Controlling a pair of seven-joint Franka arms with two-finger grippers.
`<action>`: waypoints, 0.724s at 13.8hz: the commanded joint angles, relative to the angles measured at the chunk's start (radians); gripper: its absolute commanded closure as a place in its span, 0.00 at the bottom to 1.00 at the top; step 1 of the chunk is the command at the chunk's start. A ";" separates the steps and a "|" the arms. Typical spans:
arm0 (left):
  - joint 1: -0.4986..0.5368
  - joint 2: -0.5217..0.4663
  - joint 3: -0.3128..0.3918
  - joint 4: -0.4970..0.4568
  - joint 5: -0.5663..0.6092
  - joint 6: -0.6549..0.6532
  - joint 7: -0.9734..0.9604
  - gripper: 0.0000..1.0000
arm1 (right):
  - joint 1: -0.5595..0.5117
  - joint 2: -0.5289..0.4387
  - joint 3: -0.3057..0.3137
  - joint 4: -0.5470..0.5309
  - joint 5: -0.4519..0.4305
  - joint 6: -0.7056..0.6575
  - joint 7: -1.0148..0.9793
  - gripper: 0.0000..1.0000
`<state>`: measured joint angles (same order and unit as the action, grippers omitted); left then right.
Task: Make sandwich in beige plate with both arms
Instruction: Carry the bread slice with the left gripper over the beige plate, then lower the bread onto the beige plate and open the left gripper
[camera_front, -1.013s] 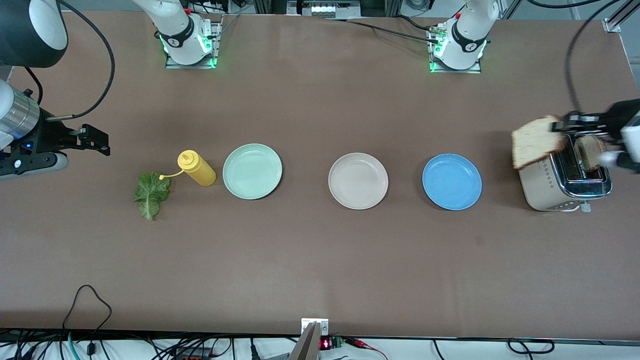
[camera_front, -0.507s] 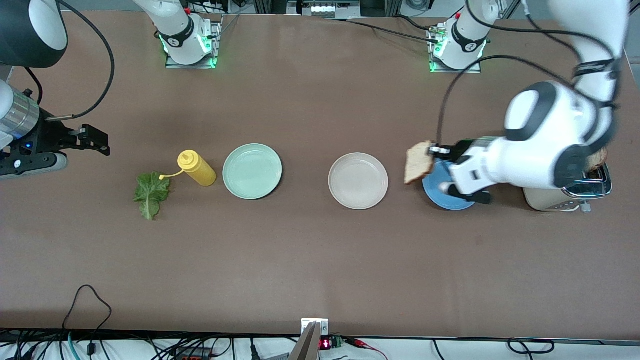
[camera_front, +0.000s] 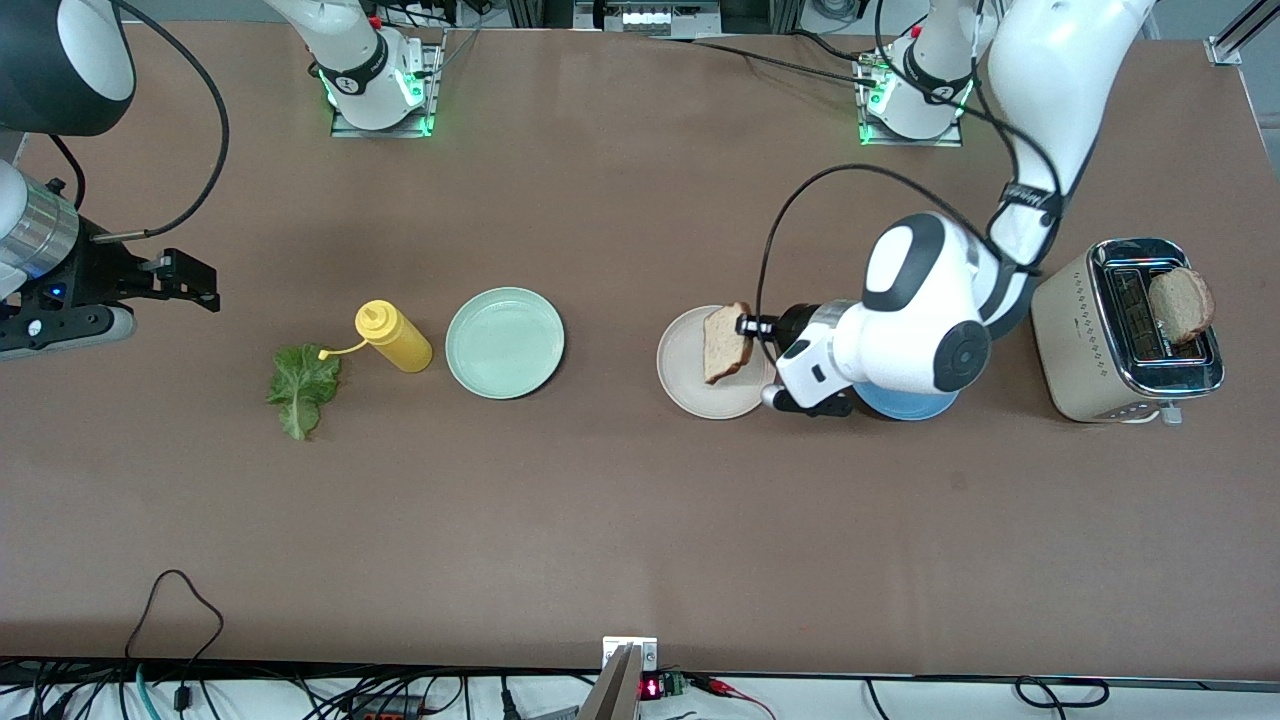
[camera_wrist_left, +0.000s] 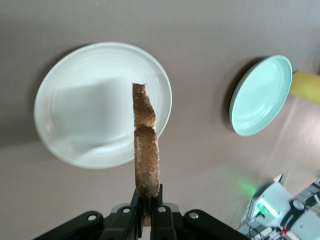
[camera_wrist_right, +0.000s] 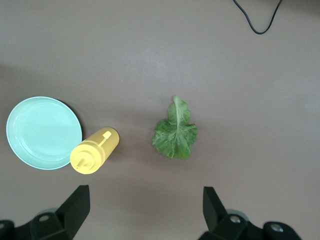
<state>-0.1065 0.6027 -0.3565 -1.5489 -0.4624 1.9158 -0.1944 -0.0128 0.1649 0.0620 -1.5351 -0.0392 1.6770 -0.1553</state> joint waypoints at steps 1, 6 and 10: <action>-0.033 0.031 0.007 0.012 -0.025 0.066 -0.010 0.99 | -0.006 -0.013 0.002 -0.013 0.013 0.007 -0.001 0.00; -0.050 0.058 0.007 0.001 -0.045 0.075 -0.010 0.99 | -0.007 -0.012 0.002 -0.013 0.013 0.010 -0.003 0.00; -0.055 0.071 0.007 -0.014 -0.064 0.075 -0.008 0.99 | -0.010 -0.010 0.001 -0.013 0.013 0.009 -0.004 0.00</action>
<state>-0.1511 0.6745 -0.3565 -1.5522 -0.4947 1.9850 -0.1971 -0.0137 0.1650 0.0607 -1.5353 -0.0392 1.6772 -0.1553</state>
